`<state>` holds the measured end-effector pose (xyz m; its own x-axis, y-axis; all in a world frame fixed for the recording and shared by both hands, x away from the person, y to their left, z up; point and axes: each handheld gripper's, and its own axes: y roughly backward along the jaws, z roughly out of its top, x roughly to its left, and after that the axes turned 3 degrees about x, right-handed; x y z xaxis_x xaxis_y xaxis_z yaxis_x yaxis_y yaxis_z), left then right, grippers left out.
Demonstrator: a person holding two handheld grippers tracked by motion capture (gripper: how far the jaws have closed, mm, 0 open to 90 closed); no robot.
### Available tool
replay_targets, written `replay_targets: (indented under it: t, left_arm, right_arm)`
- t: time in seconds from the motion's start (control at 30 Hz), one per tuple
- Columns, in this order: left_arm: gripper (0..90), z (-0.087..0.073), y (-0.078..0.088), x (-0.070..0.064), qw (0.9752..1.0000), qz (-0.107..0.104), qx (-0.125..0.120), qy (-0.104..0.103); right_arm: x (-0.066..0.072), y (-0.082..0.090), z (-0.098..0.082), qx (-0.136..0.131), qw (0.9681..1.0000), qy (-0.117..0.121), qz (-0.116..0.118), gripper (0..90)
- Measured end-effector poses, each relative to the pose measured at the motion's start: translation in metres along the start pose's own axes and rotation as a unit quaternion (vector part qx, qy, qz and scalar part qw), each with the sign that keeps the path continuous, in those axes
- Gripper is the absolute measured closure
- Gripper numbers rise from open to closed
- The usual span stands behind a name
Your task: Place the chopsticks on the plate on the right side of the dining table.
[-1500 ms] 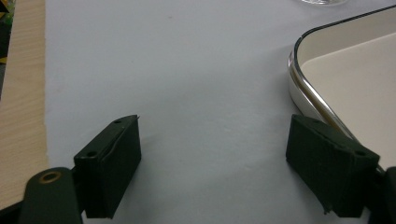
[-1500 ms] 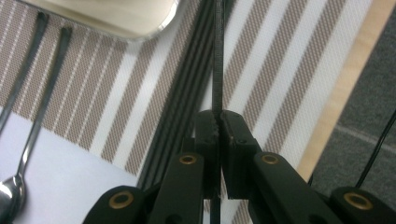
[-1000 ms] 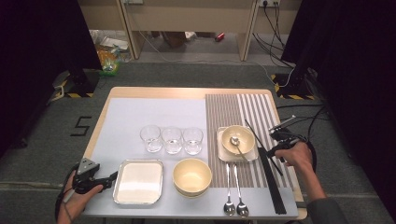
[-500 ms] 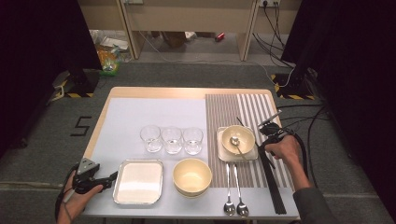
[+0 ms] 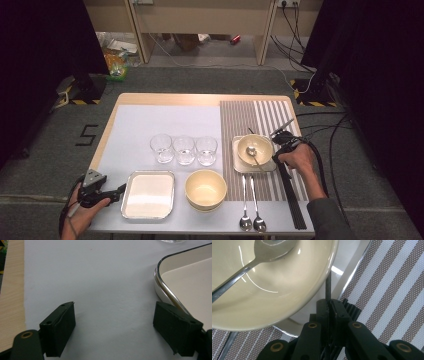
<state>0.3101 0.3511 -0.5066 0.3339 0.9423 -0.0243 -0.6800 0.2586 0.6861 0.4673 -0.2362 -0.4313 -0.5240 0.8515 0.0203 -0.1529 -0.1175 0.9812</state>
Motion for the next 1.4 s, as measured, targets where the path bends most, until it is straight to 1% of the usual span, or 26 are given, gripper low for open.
replay_targets:
  t: [0.07,0.13,0.23,0.27,0.3,0.4,0.47,0.5,0.6,0.63,0.7,0.73,0.77,0.8,0.83,0.87,0.9,0.93,1.0,1.03,1.07,1.1,1.2,1.3,1.4]
  left_arm:
    - [17.1,0.0,0.001,0.0,1.0,-0.002,0.005,-0.002]
    - [17.1,0.0,0.0,0.0,1.0,-0.001,0.001,0.0]
    - [17.2,0.0,0.001,0.0,1.0,0.0,0.004,-0.002]
    - [17.2,0.0,0.001,0.0,1.0,-0.001,0.003,-0.002]
    - [17.1,0.0,0.0,0.0,1.0,0.0,0.001,0.0]
    - [17.2,0.0,0.001,0.0,1.0,0.0,0.004,-0.002]
    - [17.1,0.0,0.0,0.0,1.0,0.0,0.0,0.0]
    - [17.1,0.0,0.0,0.0,1.0,-0.001,0.0,0.0]
    - [17.2,0.0,0.001,0.0,1.0,0.0,0.004,-0.003]
    - [17.2,0.0,0.001,0.0,1.0,0.0,0.003,-0.002]
    - [17.0,0.0,0.0,0.0,1.0,0.001,0.0,0.0]
    - [17.0,0.0,0.0,0.0,1.0,0.0,0.002,-0.001]
    - [17.1,0.0,0.001,0.0,1.0,0.001,0.004,-0.004]
    - [17.1,0.0,0.001,0.0,1.0,0.001,0.003,-0.003]
    - [17.1,0.0,0.001,0.0,1.0,0.0,0.003,-0.001]
    - [17.0,0.0,0.0,0.0,1.0,0.001,0.0,0.0]
    - [17.0,0.0,0.0,0.0,1.0,0.001,0.001,-0.001]
    - [17.1,0.0,0.001,0.0,1.0,0.0,0.005,-0.003]
    - [17.1,0.0,0.001,0.0,1.0,0.0,0.003,-0.001]
    - [17.0,0.0,0.0,0.0,1.0,0.0,-0.001,0.0]
    - [17.0,0.0,0.0,0.0,1.0,0.001,0.0,0.0]
    - [17.0,0.0,0.001,0.0,1.0,0.0,0.005,-0.002]
    - [17.0,0.0,0.0,0.0,1.0,0.0,0.001,0.0]
    - [17.0,0.0,0.001,0.0,1.0,0.0,0.005,-0.002]
    - [17.0,0.0,0.0,0.0,1.0,0.0,0.001,0.0]
  right_arm:
    - [0.0,0.0,0.0,0.001,1.0,0.003,-0.006,85.9]
    - [0.0,0.0,0.0,0.002,1.0,0.007,-0.005,85.9]
    - [0.001,0.0,-0.001,-0.001,1.0,0.004,-0.006,85.3]
    - [0.0,0.0,-0.001,-0.002,0.9999,0.01,-0.008,84.8]
    - [0.001,0.0,-0.001,-0.005,1.0,0.005,-0.005,84.2]
    - [0.002,0.003,-0.003,-0.01,0.9999,0.004,-0.006,82.1]
    - [0.003,0.006,-0.006,-0.01,0.9999,0.009,-0.003,80.5]
    - [0.003,0.008,-0.008,-0.013,0.9998,0.015,-0.005,80.0]
    - [0.004,0.012,-0.016,-0.018,0.9995,0.02,-0.015,77.7]
    - [0.004,0.013,-0.019,-0.021,0.9994,0.024,-0.009,77.4]
    - [0.004,0.014,-0.024,-0.026,0.9991,0.032,-0.007,76.6]
    - [0.004,0.015,-0.027,-0.027,0.9991,0.03,-0.009,76.3]
    - [0.003,0.014,-0.029,-0.029,0.999,0.032,-0.01,75.7]
    - [0.004,0.015,-0.032,-0.029,0.9992,0.028,-0.004,75.2]
    - [0.004,0.015,-0.034,-0.032,0.999,0.03,-0.008,74.9]
    - [0.004,0.015,-0.036,-0.033,0.9989,0.033,-0.006,74.8]
    - [0.004,0.015,-0.037,-0.033,0.9988,0.034,-0.009,74.7]
    - [0.004,0.014,-0.039,-0.033,0.9989,0.034,-0.006,74.6]
    - [0.003,0.011,-0.042,-0.03,0.9987,0.041,-0.009,74.5]
    - [0.003,0.01,-0.043,-0.031,0.9987,0.039,-0.004,75.0]
    - [0.003,0.009,-0.043,-0.029,0.9988,0.04,-0.003,76.1]
    - [0.003,0.008,-0.044,-0.026,0.9987,0.044,-0.002,77.9]
    - [0.003,0.005,-0.044,-0.025,0.9985,0.048,-0.006,83.4]
    - [0.002,0.005,-0.043,-0.027,0.9984,0.049,-0.01,84.7]
    - [0.001,0.005,-0.04,-0.029,0.9982,0.052,-0.01,84.9]
